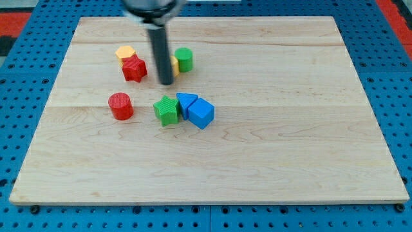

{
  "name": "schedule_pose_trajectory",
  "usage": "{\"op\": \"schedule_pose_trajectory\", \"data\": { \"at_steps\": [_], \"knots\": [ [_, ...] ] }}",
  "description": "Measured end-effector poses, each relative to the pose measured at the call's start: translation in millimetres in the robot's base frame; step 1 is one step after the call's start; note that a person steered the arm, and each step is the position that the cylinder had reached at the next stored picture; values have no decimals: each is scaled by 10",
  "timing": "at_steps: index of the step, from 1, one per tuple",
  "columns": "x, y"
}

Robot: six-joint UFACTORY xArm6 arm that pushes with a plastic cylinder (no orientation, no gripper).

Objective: Slide the red circle towards the center left of the board

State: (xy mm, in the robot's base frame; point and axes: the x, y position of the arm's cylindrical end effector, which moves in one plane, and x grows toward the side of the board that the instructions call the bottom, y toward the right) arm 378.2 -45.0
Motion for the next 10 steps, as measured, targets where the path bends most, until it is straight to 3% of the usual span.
{"op": "schedule_pose_trajectory", "data": {
  "at_steps": [2, 3, 4, 5, 6, 10],
  "knots": [
    [172, 1150],
    [694, 1424],
    [1311, 1345],
    [1647, 730],
    [1598, -118],
    [485, -1209]
  ]
}}
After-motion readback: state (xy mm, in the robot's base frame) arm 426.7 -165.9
